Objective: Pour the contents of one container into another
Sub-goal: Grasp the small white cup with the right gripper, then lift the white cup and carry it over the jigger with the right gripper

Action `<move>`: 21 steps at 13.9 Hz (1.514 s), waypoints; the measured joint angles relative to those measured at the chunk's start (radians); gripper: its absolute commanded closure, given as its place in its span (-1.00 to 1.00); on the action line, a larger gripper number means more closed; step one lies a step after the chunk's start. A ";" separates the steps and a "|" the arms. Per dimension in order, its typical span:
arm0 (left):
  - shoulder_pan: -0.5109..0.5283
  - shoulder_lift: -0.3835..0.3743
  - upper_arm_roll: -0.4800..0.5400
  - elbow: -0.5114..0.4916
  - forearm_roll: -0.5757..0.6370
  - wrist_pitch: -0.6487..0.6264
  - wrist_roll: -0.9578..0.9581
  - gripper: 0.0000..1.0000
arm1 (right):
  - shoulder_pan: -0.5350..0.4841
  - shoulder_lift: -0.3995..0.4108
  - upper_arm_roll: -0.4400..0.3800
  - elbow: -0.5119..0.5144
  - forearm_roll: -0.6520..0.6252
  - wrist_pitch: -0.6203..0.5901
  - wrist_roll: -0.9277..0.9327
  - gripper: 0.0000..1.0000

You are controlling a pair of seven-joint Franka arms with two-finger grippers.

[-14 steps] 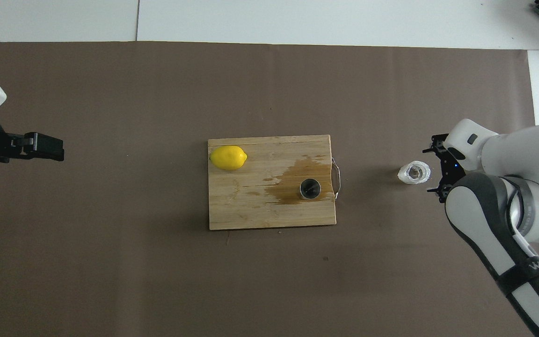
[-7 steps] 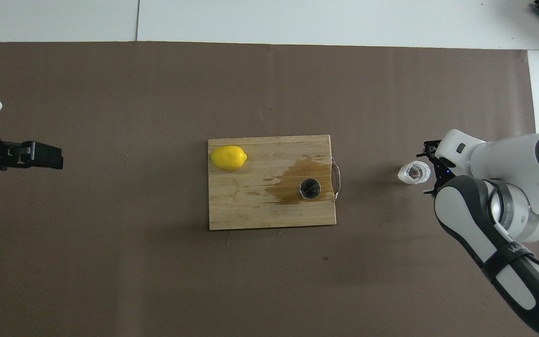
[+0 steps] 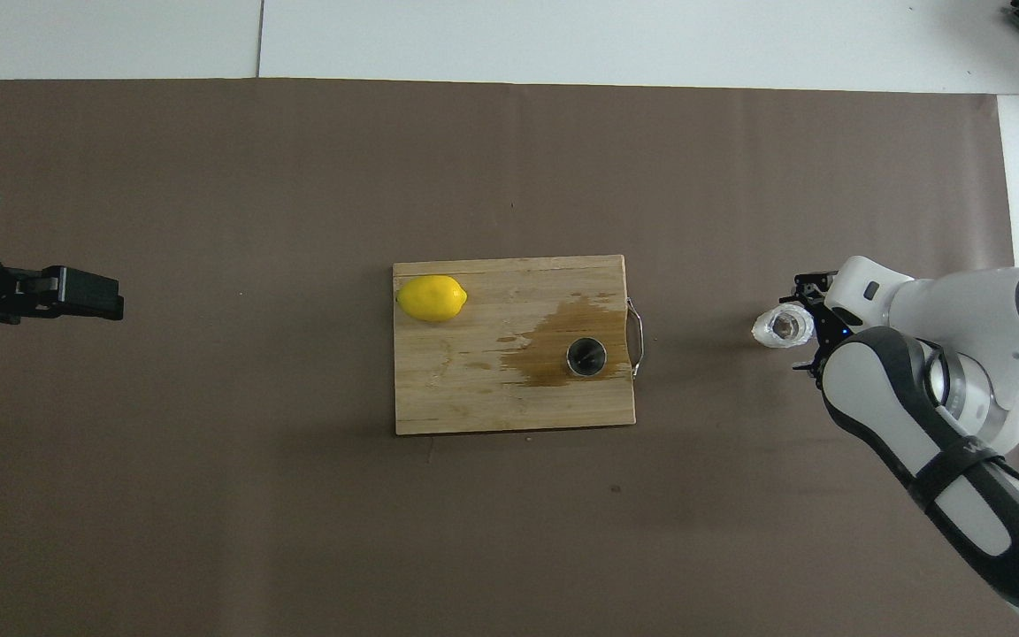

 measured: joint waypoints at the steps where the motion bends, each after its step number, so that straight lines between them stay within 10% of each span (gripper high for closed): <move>1: 0.000 0.000 0.003 0.000 0.000 0.000 0.000 -1.00 | 0.000 0.007 0.000 -0.001 0.028 0.000 -0.017 -1.00; 5: 0.000 0.000 0.003 0.000 -0.001 -0.001 0.000 -1.00 | 0.000 0.040 0.000 -0.003 0.136 0.003 -0.063 -1.00; 9: 0.003 0.000 0.004 0.001 -0.001 -0.011 0.000 -1.00 | -0.015 0.044 0.000 -0.003 0.153 0.007 -0.064 0.99; 21: 0.003 0.000 -0.007 0.000 -0.001 -0.016 0.000 -1.00 | 0.136 -0.058 0.016 0.029 0.257 -0.008 0.259 1.00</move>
